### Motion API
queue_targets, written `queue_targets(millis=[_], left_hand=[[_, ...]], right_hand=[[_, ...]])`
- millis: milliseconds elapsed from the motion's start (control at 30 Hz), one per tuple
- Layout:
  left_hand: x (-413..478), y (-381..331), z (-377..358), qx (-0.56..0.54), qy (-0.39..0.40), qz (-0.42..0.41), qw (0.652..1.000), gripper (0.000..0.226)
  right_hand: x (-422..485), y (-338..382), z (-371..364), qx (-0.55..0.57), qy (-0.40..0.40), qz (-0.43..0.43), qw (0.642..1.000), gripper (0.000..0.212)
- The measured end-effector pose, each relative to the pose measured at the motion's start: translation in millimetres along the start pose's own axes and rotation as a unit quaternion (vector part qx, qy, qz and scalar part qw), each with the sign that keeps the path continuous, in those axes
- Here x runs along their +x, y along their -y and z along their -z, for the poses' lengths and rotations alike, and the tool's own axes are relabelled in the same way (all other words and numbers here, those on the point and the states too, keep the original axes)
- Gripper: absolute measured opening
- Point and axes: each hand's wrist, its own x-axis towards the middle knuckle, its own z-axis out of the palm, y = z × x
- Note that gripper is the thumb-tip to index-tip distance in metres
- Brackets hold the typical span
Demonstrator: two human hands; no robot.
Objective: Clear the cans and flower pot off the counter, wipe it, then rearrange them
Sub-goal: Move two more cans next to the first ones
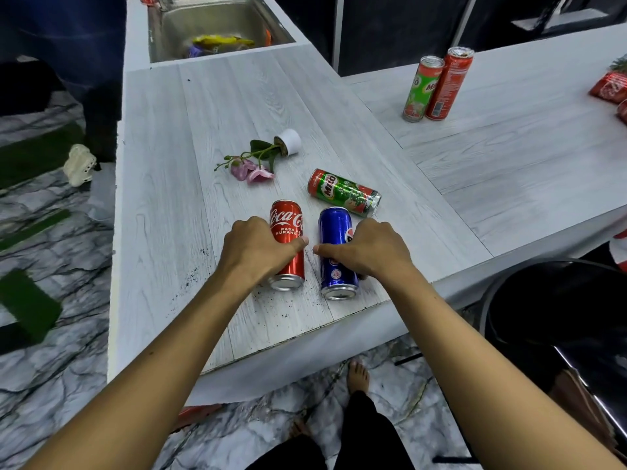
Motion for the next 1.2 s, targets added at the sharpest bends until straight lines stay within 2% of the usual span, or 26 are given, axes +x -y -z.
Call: queue_targets(millis=[167,367,667,767,933,1200], left_hand=[[3.8,4.4,5.5,-0.033,0.035,0.038,0.998,0.071],[-11.0,19.6,5.6,-0.091,0.051,0.04,0.994,0.066],[-51.5,12.6,20.3,-0.19,-0.037,-0.041,0.98,0.059],[-59.3,-0.4,23.0,-0.219,-0.062,-0.079,0.971,0.06],[-57.3,-33.0,24.1,-0.256,-0.084,-0.115,0.956,0.061],[-29.1,-98.4,7.9,-0.282,-0.093,-0.16,0.941,0.073]], right_hand=[[4.4,-3.2,0.9,0.033,0.009,0.002,0.999,0.067],[-6.1,-8.6,6.2,0.06,-0.004,0.037,0.997,0.056],[-35.8,-22.2,22.4,0.11,-0.095,0.129,0.981,0.048],[-36.6,-30.1,28.4,0.13,-0.132,0.147,0.972,0.053],[-27.3,-45.4,48.0,0.159,-0.178,0.145,0.96,0.065],[2.8,-75.5,91.0,0.216,-0.22,0.142,0.941,0.06]])
